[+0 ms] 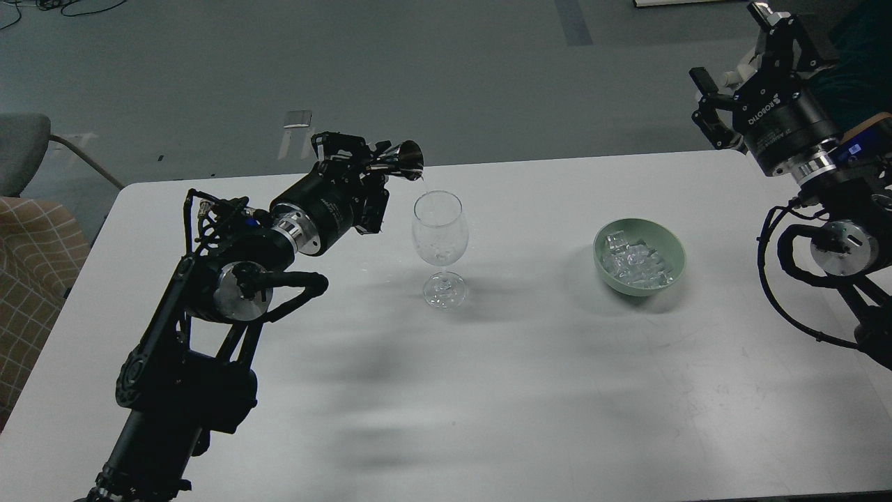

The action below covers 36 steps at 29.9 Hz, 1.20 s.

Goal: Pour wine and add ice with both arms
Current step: 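Tilt the jigger over the wine glass to pour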

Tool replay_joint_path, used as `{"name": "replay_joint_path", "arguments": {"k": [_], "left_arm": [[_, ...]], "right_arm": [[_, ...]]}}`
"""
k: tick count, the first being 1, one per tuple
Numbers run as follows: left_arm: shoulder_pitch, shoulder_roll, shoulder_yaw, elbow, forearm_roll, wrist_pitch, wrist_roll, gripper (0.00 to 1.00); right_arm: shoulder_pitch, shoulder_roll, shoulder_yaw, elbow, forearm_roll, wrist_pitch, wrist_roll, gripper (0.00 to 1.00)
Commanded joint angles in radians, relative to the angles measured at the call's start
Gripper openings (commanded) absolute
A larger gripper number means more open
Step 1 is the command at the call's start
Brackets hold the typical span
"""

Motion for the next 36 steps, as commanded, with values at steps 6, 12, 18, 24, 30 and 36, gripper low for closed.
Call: {"name": "replay_joint_path", "arguments": {"k": [6, 12, 18, 24, 30, 36], "left_arm": [[-0.001, 0.031, 0.000, 0.000, 0.013, -0.014, -0.012, 0.00], [-0.002, 0.041, 0.000, -0.002, 0.017, -0.015, -0.012, 0.00], [-0.007, 0.043, 0.000, -0.005, 0.017, -0.015, -0.010, 0.00], [-0.014, 0.043, 0.000, -0.012, 0.017, -0.015, -0.007, 0.00], [-0.014, 0.040, 0.000, -0.034, 0.015, -0.015, 0.001, 0.00], [-0.014, 0.037, 0.002, -0.040, 0.015, -0.015, 0.002, 0.00]], "right_arm": [[-0.001, 0.000, 0.000, 0.000, 0.000, 0.000, 0.002, 1.00], [-0.001, 0.002, 0.000, 0.000, -0.001, 0.000, 0.000, 1.00], [0.000, 0.002, 0.000, 0.000, -0.001, 0.000, 0.000, 1.00], [0.000, 0.002, 0.000, 0.000, 0.000, 0.000, 0.000, 1.00], [0.000, 0.002, 0.000, 0.000, 0.000, 0.000, 0.002, 1.00], [0.000, 0.002, 0.000, 0.000, -0.002, 0.000, 0.002, 1.00]]}}
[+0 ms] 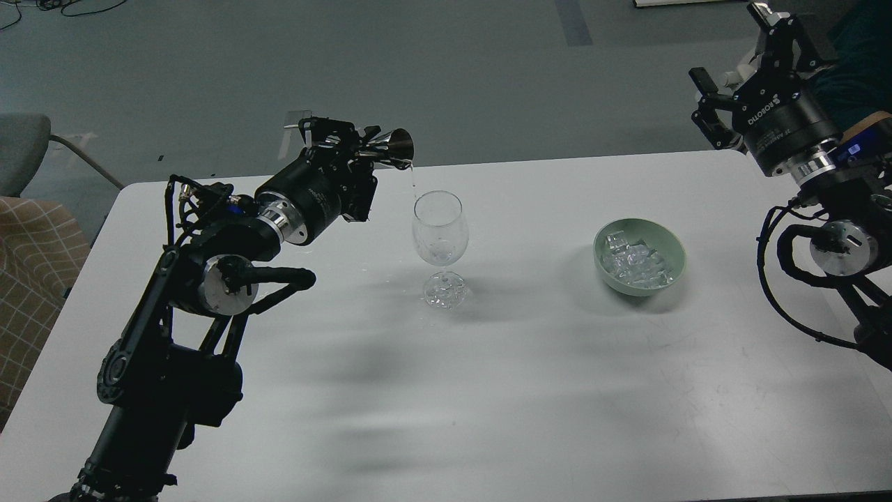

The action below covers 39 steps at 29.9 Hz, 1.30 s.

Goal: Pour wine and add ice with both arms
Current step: 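Tilt the jigger over the wine glass to pour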

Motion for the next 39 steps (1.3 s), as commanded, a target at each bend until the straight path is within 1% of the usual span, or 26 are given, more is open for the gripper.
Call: {"name": "replay_joint_path", "arguments": {"k": [1, 11, 17, 31, 39], "left_arm": [[-0.001, -0.001, 0.002, -0.003, 0.000, 0.000, 0.001, 0.00], [-0.010, 0.007, 0.002, -0.012, 0.005, -0.009, -0.001, 0.00], [-0.015, 0.005, 0.002, -0.017, 0.043, -0.029, 0.001, 0.00], [-0.019, 0.005, 0.005, -0.040, 0.044, -0.031, 0.004, 0.00], [-0.025, 0.034, 0.064, -0.052, 0.100, -0.035, 0.002, 0.00]], "right_arm": [[-0.001, -0.001, 0.000, 0.000, -0.001, 0.000, -0.001, 1.00], [-0.001, -0.001, 0.000, 0.000, -0.001, 0.000, 0.001, 1.00], [-0.001, 0.000, 0.000, 0.000, -0.001, 0.000, 0.001, 1.00], [-0.001, -0.001, 0.000, 0.000, -0.001, 0.000, 0.001, 1.00], [-0.001, -0.001, 0.000, 0.002, -0.001, 0.000, 0.001, 1.00]]}}
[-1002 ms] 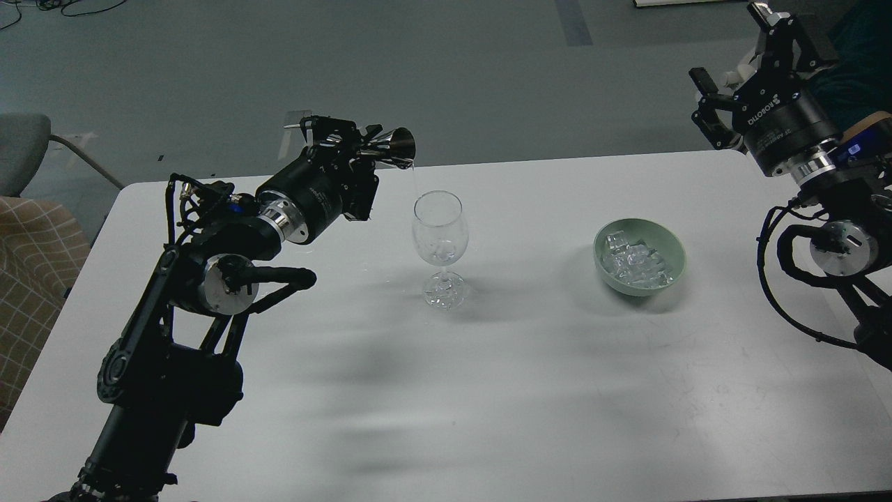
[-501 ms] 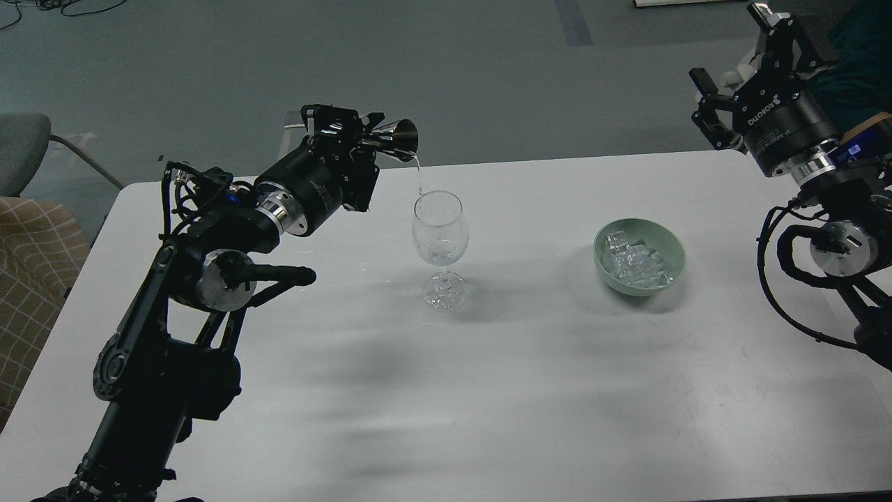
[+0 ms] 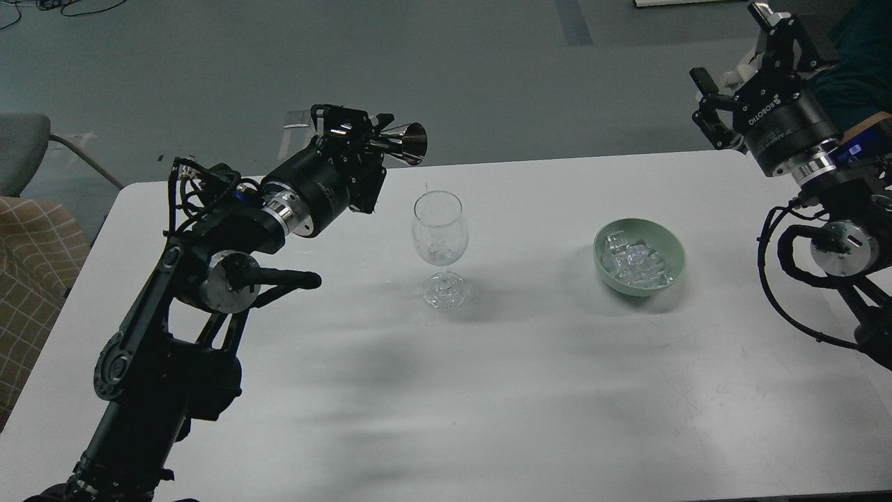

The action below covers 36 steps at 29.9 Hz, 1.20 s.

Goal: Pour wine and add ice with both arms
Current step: 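Tilt the jigger over the wine glass to pour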

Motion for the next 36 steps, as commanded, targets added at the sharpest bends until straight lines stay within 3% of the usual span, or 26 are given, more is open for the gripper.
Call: {"name": "replay_joint_path", "arguments": {"k": [1, 36], "left_arm": [[-0.002, 0.004, 0.014, -0.003, 0.019, -0.001, -0.001, 0.00], [-0.069, 0.056, 0.117, -0.033, 0.340, -0.028, -0.011, 0.00]], "right_arm": [[0.000, 0.000, 0.000, 0.002, -0.001, 0.000, 0.000, 1.00], [-0.001, 0.003, 0.000, 0.000, -0.001, 0.000, 0.000, 1.00]]}}
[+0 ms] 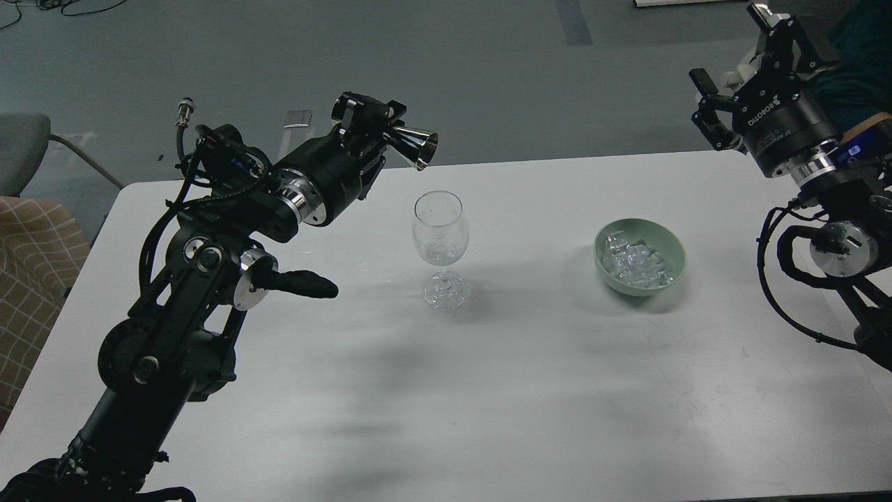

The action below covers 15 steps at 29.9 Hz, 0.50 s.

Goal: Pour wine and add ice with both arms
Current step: 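Tilt the jigger over the wine glass to pour, then set the jigger back on the table and open the left gripper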

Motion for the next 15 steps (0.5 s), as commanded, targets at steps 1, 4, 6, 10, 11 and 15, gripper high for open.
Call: {"name": "replay_joint_path", "arguments": {"k": [1, 4, 6, 10, 11, 15], "left_arm": [[-0.007, 0.018, 0.018, -0.005, 0.032, -0.001, 0.001, 0.00], [-0.009, 0.004, -0.001, -0.003, 0.000, 0.007, 0.010, 0.00], [-0.006, 0.003, -0.029, -0.003, -0.102, 0.020, 0.016, 0.00], [0.010, 0.004, -0.132, -0.003, -0.432, 0.115, 0.026, 0.00], [0.013, 0.004, -0.150, -0.003, -0.477, 0.129, 0.026, 0.00], [0.080, 0.000, -0.291, -0.002, -0.705, 0.159, 0.018, 0.00]], "right_arm": [[0.000, 0.002, 0.000, 0.000, 0.000, 0.000, 0.000, 1.00], [0.000, 0.002, 0.000, 0.000, 0.000, 0.000, 0.000, 1.00], [0.000, 0.000, 0.000, 0.000, 0.000, 0.000, 0.000, 1.00], [0.000, -0.001, 0.000, 0.000, 0.001, 0.000, 0.000, 1.00], [0.000, -0.001, 0.000, 0.000, 0.001, 0.000, 0.000, 1.00], [0.000, 0.003, 0.000, 0.000, 0.001, 0.000, 0.000, 1.00]]}}
